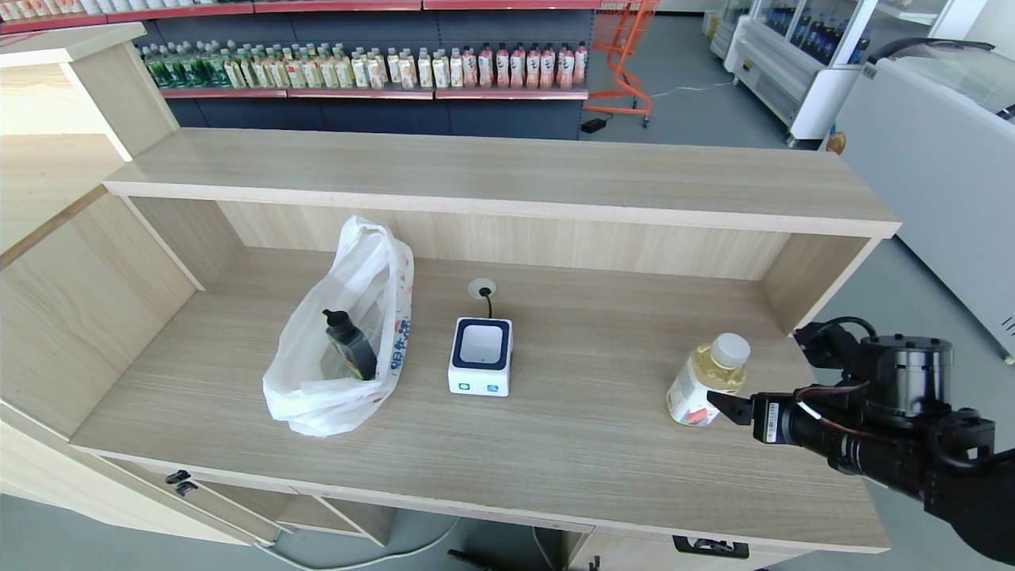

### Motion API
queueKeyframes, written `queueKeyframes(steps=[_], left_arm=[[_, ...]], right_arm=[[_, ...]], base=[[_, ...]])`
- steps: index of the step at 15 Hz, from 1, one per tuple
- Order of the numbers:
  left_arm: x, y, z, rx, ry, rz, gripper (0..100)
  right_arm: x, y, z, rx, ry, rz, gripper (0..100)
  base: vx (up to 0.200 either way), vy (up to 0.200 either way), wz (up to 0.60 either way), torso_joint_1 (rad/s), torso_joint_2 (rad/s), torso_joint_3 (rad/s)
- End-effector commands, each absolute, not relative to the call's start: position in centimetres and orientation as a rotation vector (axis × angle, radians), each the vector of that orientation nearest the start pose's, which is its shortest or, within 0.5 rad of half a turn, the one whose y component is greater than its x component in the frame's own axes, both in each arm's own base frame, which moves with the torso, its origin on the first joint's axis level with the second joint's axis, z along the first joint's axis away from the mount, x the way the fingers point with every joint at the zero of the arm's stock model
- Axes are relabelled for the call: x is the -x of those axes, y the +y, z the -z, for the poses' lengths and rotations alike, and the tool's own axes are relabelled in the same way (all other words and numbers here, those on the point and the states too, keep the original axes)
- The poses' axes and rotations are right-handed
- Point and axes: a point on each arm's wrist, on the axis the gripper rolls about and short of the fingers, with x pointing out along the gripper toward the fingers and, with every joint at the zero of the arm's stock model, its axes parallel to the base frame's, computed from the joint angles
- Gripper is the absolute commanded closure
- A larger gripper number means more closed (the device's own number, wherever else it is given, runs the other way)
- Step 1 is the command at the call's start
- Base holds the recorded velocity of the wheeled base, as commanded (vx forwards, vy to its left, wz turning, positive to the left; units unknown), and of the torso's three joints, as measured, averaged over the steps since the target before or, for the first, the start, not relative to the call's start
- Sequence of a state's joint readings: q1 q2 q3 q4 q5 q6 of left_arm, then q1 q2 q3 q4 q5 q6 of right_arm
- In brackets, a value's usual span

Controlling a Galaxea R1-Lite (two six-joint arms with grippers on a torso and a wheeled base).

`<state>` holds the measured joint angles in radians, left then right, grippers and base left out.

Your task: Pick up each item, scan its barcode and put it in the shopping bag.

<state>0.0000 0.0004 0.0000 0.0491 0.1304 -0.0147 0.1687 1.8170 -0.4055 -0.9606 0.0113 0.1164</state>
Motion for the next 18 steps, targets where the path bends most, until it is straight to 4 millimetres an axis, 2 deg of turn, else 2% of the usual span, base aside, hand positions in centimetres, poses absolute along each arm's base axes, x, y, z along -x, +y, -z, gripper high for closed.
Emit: queueKeyframes(steps=[1, 6, 12, 18], left_arm=[[2.3, 0.3, -7.0, 0.012, 0.048, -0.131, 0], [2.3, 0.3, -7.0, 0.012, 0.048, -0.132, 0], [2.3, 0.3, -7.0, 0.012, 0.048, -0.131, 0], [2.3, 0.3, -7.0, 0.012, 0.048, -0.132, 0]], right_arm=[[-27.2, 5.4, -6.4, -0.071, 0.509, -0.181, 0], [-29.3, 6.7, -4.8, -0.063, 0.43, -0.219, 0], [-31.9, 8.0, -4.7, -0.047, 0.363, -0.247, 0], [-33.1, 8.5, -4.1, -0.007, 0.302, -0.265, 0]], base=[[0.0, 0.0, 0.0, 0.0, 0.0, 0.0], [0.0, 0.0, 0.0, 0.0, 0.0, 0.0], [0.0, 0.0, 0.0, 0.0, 0.0, 0.0], [0.0, 0.0, 0.0, 0.0, 0.0, 0.0]])
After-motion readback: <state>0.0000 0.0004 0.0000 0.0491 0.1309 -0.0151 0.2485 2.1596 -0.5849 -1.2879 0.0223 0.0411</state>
